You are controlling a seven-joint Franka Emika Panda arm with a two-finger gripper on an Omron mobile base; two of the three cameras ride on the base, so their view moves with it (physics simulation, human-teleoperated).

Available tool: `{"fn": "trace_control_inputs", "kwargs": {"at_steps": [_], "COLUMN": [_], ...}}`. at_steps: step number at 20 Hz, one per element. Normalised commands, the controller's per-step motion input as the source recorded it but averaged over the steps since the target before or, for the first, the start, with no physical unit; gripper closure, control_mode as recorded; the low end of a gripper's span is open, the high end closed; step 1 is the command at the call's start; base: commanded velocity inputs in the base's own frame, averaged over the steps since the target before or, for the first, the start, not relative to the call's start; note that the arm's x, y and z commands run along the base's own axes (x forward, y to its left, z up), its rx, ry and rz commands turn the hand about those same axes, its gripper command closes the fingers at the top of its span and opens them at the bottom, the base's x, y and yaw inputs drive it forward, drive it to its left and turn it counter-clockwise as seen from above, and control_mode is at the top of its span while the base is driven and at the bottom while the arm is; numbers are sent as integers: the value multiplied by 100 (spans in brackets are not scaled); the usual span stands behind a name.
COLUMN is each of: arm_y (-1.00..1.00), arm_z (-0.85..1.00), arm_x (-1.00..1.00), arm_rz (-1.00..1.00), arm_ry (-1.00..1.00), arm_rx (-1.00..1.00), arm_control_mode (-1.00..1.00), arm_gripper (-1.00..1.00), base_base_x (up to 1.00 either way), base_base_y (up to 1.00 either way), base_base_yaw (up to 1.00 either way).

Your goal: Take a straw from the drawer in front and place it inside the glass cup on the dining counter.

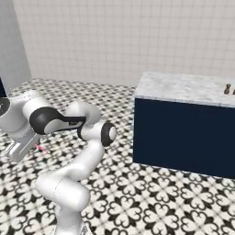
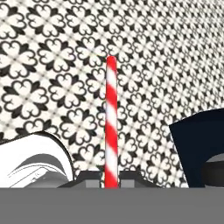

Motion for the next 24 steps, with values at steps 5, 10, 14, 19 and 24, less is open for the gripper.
{"fn": "trace_control_inputs", "kwargs": {"at_steps": [5, 10, 14, 19, 24], "arm_y": [0, 0, 0, 0, 0], "arm_z": [0, 0, 0, 0, 0], "arm_x": [0, 0, 0, 0, 0], "arm_rz": [0, 0, 0, 0, 0], "arm_ry": [0, 0, 0, 0, 0], "arm_rx": [0, 0, 0, 0, 0], "arm_control_mode": [100, 100, 100, 100, 100], "arm_gripper": [100, 100, 100, 100, 100], "base_base_x": [98, 100, 96, 86, 78], "base_base_y": [88, 98, 64, 54, 56], "base_base_yaw": [-26, -33, -55, -59, -59]}}
